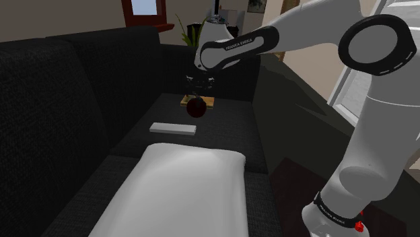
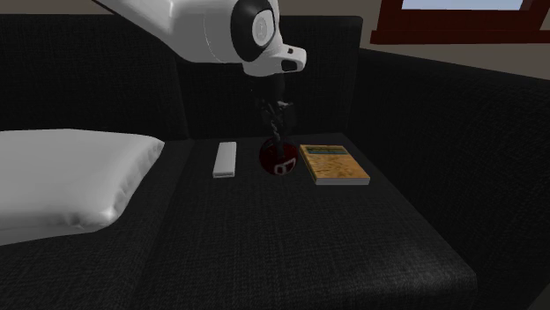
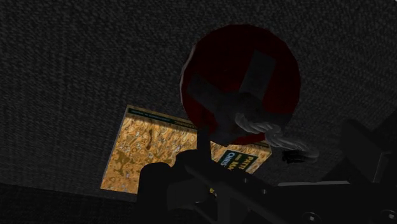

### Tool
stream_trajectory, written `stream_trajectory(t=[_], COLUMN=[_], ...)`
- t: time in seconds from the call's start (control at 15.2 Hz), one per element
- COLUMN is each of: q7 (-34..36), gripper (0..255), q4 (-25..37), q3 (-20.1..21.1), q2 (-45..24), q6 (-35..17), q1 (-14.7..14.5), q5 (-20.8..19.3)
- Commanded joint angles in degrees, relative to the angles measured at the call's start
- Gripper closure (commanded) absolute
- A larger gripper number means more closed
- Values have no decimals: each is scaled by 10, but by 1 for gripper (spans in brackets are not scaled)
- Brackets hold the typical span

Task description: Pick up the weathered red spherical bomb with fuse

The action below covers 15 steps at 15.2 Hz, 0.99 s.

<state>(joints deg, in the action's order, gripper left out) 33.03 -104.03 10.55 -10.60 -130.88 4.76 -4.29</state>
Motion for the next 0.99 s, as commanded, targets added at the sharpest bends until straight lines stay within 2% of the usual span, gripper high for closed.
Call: stream_trajectory(t=[0.0, 0.59, 0.92], q7=[1, 0, -3], gripper=[255, 255, 255], q4=[-1, -1, 26], q3=[0, 0, 1], q2=[-1, -1, 8], q6=[-3, -3, 33], q1=[0, 0, 1], q5=[-1, 0, 3])
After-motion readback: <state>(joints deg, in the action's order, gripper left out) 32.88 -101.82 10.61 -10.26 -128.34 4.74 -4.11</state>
